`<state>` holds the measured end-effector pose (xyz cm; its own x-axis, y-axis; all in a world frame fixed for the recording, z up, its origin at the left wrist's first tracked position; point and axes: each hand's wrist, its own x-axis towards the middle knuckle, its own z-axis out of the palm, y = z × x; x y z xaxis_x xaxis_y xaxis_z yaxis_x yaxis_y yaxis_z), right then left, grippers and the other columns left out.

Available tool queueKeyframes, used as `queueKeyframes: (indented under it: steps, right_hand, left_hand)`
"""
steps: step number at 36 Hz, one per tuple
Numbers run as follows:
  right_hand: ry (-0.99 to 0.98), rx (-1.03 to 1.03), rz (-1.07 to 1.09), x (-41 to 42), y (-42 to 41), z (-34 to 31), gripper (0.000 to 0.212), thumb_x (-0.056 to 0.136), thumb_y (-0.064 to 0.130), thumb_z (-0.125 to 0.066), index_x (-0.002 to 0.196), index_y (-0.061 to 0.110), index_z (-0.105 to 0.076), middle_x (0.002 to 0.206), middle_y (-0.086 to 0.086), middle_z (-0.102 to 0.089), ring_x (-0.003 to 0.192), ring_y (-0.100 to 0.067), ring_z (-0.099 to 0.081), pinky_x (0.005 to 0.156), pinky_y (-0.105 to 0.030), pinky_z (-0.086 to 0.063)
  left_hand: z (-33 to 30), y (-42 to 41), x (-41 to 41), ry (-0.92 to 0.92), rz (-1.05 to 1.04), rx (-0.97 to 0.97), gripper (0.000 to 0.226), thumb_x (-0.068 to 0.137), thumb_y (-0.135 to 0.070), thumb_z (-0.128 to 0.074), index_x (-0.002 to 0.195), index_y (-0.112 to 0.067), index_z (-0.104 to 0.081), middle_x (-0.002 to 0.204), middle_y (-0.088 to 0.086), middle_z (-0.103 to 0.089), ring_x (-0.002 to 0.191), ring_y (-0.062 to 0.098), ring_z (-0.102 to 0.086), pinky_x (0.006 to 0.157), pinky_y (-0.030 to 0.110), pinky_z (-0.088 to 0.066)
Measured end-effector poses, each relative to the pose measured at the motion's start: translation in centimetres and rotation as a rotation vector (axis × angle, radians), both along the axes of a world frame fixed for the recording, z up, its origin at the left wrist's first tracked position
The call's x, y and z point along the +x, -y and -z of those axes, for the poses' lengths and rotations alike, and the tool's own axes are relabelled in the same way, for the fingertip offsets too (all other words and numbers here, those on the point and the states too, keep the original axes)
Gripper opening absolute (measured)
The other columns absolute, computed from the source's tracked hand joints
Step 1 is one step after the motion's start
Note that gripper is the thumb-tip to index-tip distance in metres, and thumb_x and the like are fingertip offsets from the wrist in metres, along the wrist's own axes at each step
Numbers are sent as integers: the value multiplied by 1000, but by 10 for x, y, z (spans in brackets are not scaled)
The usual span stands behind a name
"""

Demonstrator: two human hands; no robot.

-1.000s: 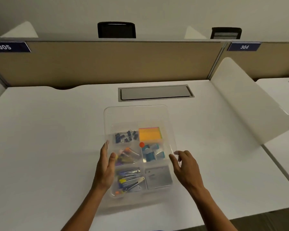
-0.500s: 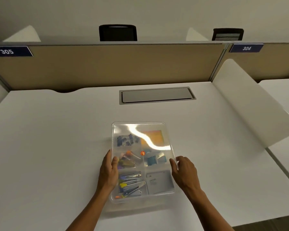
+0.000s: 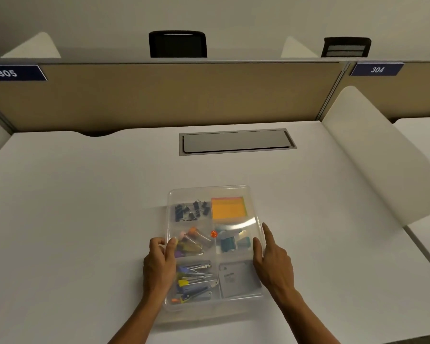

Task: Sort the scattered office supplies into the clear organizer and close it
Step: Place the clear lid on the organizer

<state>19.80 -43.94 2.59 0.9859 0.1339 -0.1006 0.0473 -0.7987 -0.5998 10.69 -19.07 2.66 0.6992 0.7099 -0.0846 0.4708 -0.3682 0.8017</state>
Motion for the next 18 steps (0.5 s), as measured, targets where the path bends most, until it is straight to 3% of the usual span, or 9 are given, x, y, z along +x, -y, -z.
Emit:
queueKeyframes:
  steps: [4,8,11,12,14,16,18]
  right_hand:
    - [24,26,22,-1,1,5,64,97,62,-35,153,33,-26,114,7,-70,83,-17,-71,75,-37,-61]
    - [26,27,22,1,0,7,58,98,60,-37,150,34,-31,115,7,-70,84,-17,-71,74,-36,-61]
    - [27,17,-1,6,-2,3,57,98,61,-34,149,35,-32,113,8,-70,77,-11,-67,72,-34,-61]
    - [32,1,-13,7,-2,1,58,98,61,-32,150,36,-31,111,8,-71,74,-9,-65,71,-33,-61]
    - [37,-61,-36,9,-3,-2,61,98,62,-28,153,35,-27,112,8,-70,75,-9,-64,71,-33,-60]
    - [58,-159,-47,9,-5,-4,62,98,62,-23,154,34,-24,116,5,-66,81,-14,-66,69,-33,-61]
    - [140,-295,-68,9,-8,-5,61,99,58,-24,154,32,-23,124,-3,-59,88,-17,-63,70,-33,-60]
  left_hand:
    - [-3,1,0,22,-13,-5,18,97,-31,-54,93,-14,-51,60,-20,-55,50,-4,-57,43,11,-37]
    - [-7,3,-1,46,-11,9,17,97,-29,-55,91,-13,-50,59,-18,-55,59,-12,-59,47,6,-41]
    - [-8,2,0,28,5,60,19,98,-32,-52,95,-13,-49,61,-13,-59,52,4,-59,40,12,-36]
    - [-7,1,0,7,13,93,20,98,-33,-50,99,-13,-49,66,-6,-63,54,7,-57,42,11,-32]
    - [-4,1,0,-44,34,161,27,99,-36,-46,112,-13,-50,88,6,-69,66,20,-60,49,22,-38]
    - [-5,2,1,-83,73,236,36,99,-33,-46,127,-11,-48,113,11,-62,85,32,-63,59,32,-48]
    - [-6,3,4,-106,170,425,47,92,-19,-58,136,-7,-45,125,17,-52,99,37,-60,64,40,-54]
